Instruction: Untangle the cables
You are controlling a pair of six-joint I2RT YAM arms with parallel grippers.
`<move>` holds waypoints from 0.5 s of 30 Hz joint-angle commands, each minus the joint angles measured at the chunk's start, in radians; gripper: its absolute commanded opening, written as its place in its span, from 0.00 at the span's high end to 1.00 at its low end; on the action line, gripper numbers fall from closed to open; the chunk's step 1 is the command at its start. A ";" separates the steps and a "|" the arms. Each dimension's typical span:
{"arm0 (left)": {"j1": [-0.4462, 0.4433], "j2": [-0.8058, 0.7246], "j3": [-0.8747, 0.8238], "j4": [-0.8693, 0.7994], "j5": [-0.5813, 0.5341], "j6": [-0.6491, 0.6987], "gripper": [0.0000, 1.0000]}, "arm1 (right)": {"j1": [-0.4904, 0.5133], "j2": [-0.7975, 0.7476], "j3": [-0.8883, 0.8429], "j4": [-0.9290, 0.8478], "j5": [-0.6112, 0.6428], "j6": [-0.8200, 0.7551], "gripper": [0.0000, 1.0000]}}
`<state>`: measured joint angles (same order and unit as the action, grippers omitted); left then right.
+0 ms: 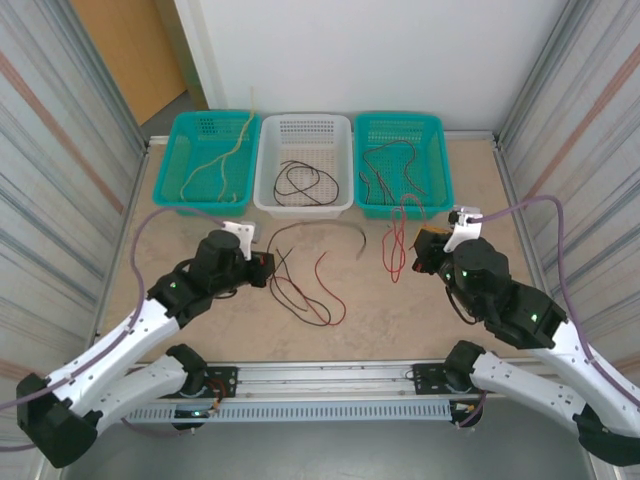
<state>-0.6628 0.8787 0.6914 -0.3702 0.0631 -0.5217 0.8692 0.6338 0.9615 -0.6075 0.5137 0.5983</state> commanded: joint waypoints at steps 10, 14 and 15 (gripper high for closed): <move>0.005 0.076 0.093 0.097 0.215 -0.109 0.53 | -0.007 0.079 0.079 0.103 -0.245 -0.041 1.00; 0.003 0.019 0.164 0.220 0.334 -0.178 0.44 | -0.003 0.118 0.099 0.135 -0.292 -0.050 1.00; 0.002 0.018 0.175 0.247 0.354 -0.198 0.42 | -0.001 0.124 0.103 0.145 -0.303 -0.052 1.00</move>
<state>-0.6628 0.9302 0.8021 -0.2607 0.3000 -0.6487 0.8639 0.7464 1.0279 -0.5240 0.2737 0.5777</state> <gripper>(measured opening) 0.570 0.046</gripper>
